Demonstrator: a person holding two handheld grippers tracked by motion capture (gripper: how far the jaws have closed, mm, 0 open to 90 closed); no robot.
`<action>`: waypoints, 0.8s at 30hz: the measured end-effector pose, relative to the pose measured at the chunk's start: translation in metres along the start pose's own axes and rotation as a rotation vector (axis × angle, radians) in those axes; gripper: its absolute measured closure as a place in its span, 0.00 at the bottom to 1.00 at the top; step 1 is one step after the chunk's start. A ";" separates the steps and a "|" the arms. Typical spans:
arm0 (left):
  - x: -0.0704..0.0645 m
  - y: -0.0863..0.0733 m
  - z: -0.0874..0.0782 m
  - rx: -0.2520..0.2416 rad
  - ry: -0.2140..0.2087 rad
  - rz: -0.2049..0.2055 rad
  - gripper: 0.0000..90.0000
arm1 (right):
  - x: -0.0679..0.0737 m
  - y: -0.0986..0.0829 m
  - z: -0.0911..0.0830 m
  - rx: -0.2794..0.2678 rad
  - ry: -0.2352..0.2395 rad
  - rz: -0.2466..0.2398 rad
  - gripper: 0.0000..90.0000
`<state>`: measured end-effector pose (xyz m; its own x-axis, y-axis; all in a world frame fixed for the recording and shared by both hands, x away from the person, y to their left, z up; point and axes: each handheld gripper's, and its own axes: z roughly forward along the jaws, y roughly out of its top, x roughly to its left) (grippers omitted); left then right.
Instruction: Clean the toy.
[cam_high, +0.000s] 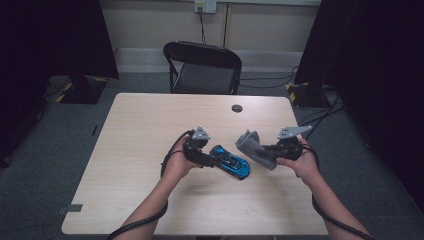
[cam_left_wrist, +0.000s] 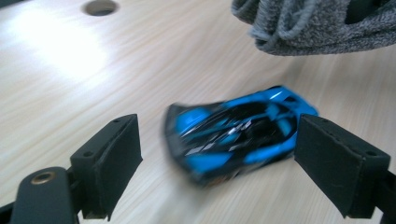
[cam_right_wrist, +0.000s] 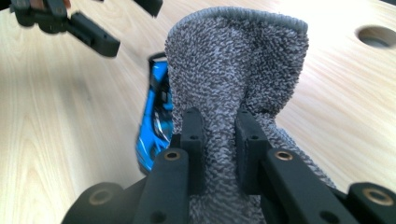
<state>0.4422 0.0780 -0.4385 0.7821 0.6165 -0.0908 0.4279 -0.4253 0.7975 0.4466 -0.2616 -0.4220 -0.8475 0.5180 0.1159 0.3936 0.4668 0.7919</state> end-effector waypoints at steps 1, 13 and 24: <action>0.004 -0.003 -0.007 -0.008 0.011 -0.003 0.16 | 0.003 0.004 0.004 0.002 0.006 -0.008 0.85; 0.043 -0.038 -0.076 -0.034 0.119 -0.051 0.16 | 0.043 0.047 0.071 0.023 0.134 -0.106 0.85; 0.050 -0.046 -0.108 -0.104 0.137 -0.055 0.16 | 0.073 0.070 0.124 0.047 0.205 -0.148 0.85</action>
<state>0.4127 0.2002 -0.4147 0.6868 0.7244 -0.0598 0.4138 -0.3220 0.8515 0.4565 -0.1023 -0.4330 -0.9496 0.2880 0.1235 0.2720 0.5619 0.7812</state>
